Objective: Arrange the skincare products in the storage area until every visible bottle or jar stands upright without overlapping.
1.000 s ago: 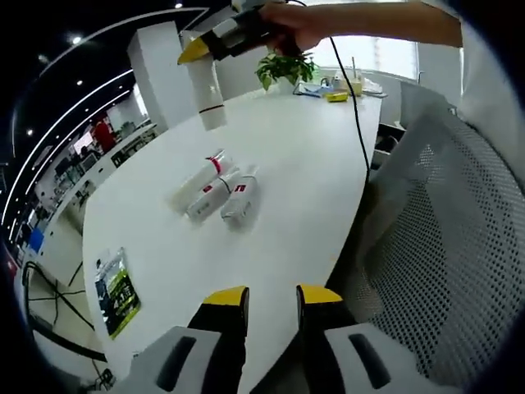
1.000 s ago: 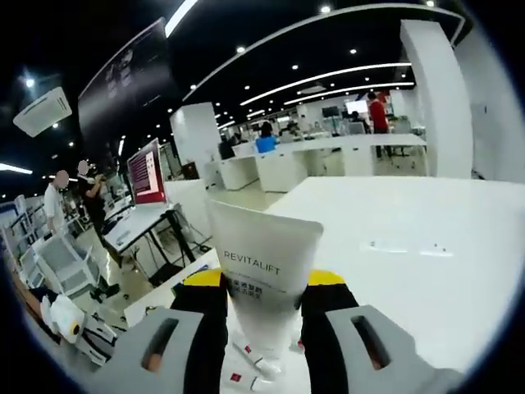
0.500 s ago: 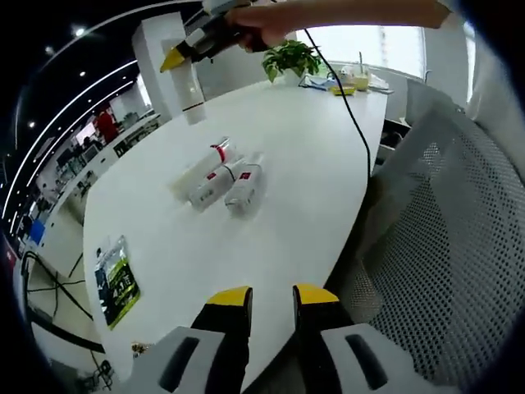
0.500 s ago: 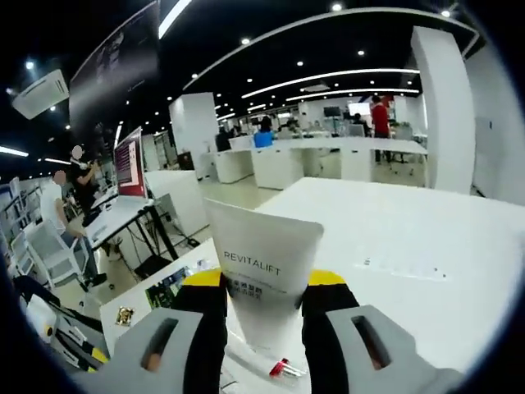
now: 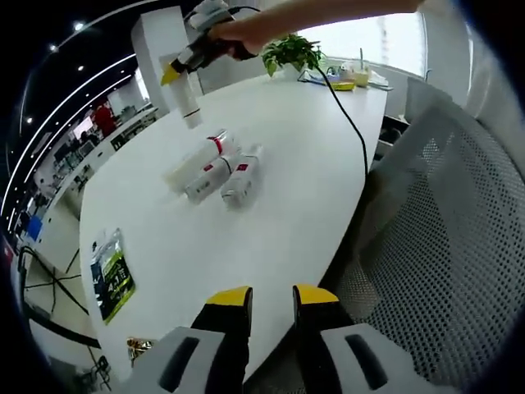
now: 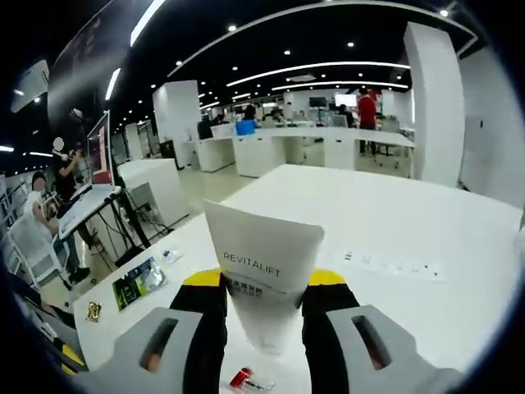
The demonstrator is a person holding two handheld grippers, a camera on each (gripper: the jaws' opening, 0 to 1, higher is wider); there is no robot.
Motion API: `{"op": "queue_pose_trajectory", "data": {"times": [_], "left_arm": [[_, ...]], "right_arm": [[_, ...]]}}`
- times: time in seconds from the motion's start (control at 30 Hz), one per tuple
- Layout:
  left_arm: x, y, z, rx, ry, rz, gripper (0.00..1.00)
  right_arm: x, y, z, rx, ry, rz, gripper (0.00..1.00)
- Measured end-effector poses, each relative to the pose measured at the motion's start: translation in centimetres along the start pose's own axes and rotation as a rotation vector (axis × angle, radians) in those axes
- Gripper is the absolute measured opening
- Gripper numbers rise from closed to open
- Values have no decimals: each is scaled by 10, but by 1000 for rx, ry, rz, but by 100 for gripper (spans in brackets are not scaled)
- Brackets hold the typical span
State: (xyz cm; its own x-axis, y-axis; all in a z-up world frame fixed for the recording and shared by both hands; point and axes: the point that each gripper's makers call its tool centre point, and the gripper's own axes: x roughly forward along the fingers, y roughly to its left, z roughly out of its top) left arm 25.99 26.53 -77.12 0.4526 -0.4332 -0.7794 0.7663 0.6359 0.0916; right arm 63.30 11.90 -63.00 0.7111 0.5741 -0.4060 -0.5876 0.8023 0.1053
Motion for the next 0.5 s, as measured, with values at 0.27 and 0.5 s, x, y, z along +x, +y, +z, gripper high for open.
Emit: {"op": "queue_pose_trajectory", "data": {"times": [0.27,0.5], "left_arm": [[0,0,-1,-10,3,0,21],[0,0,-2,-14,8,1,20]], "right_arm": [[14,-14,-6,5,-1,-25,32],[23,-27,-20,4,30,-63,32]]}}
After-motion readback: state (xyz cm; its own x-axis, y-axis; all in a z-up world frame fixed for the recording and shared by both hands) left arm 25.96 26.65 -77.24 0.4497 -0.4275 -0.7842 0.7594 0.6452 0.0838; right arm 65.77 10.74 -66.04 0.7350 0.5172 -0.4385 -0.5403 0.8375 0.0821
